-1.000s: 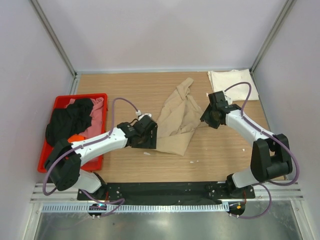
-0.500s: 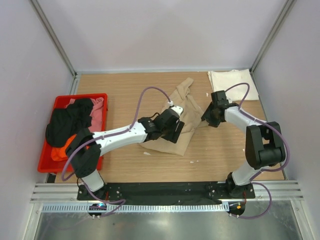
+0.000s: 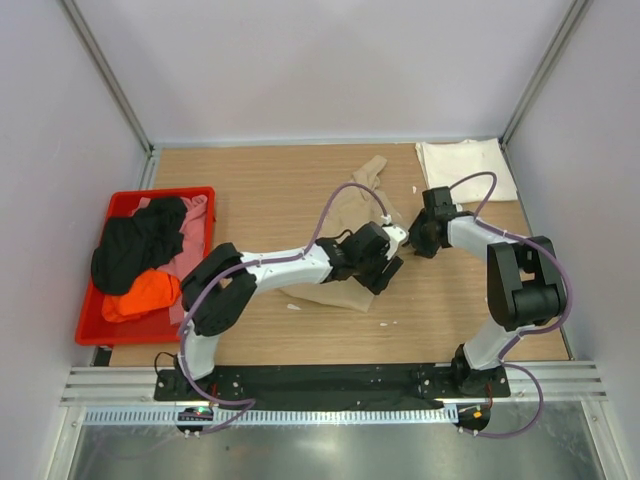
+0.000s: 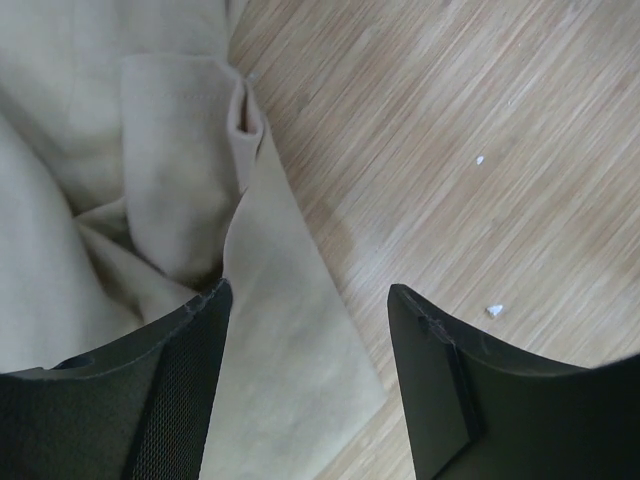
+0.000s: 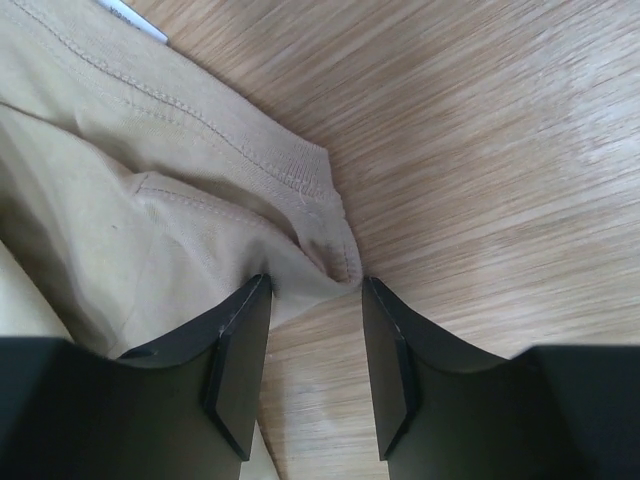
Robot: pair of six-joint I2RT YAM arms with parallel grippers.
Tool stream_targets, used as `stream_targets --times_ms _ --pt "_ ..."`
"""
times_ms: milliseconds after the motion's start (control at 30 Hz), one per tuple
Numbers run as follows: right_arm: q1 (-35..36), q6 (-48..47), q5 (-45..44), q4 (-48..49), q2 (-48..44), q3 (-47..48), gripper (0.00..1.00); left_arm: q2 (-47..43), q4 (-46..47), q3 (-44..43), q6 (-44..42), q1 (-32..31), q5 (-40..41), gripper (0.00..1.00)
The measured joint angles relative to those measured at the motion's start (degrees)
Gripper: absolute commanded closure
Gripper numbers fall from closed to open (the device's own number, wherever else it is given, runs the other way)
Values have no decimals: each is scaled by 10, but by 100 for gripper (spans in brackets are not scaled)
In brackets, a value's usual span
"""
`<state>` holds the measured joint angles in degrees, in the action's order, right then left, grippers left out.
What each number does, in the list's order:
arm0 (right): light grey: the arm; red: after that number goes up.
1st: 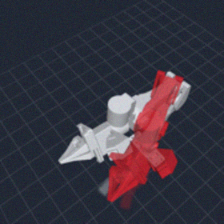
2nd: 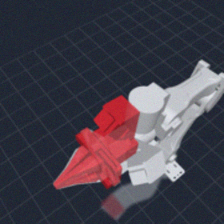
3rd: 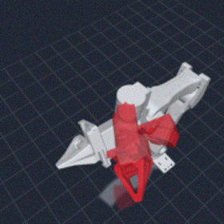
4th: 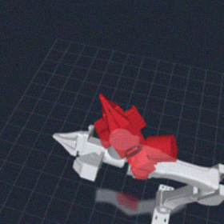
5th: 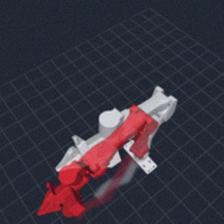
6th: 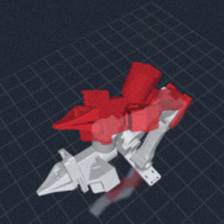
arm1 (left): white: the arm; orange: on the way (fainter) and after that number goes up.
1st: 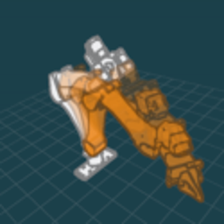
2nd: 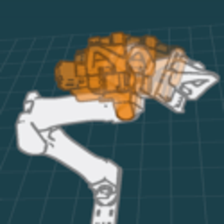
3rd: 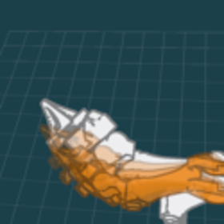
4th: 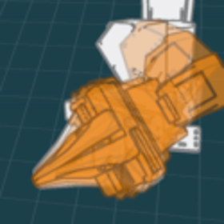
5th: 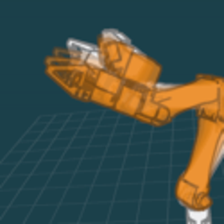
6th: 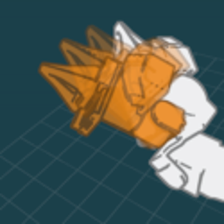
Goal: Fold and stack the t-shirts
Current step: Flatten the tshirt out
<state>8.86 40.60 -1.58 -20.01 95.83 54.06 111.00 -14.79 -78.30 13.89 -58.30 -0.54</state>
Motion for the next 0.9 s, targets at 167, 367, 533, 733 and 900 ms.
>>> stream_targets --times_ms 167,367,533,733,900 --pt "-2 0 5 24 0 -7 57 46 8 -29 -14 -4 7 37" --pt "-4 -5 8 40 0 -16 71 78 9 -40 -23 -3 35 76" --pt "-4 -14 11 49 -1 -23 97 78 8 -42 -23 -3 65 100" --pt "-4 -18 11 36 -2 -16 99 58 -37 -50 -19 -5 153 100" --pt "-3 -24 -5 -27 -46 6 99 -25 -116 -61 -1 -5 245 100"
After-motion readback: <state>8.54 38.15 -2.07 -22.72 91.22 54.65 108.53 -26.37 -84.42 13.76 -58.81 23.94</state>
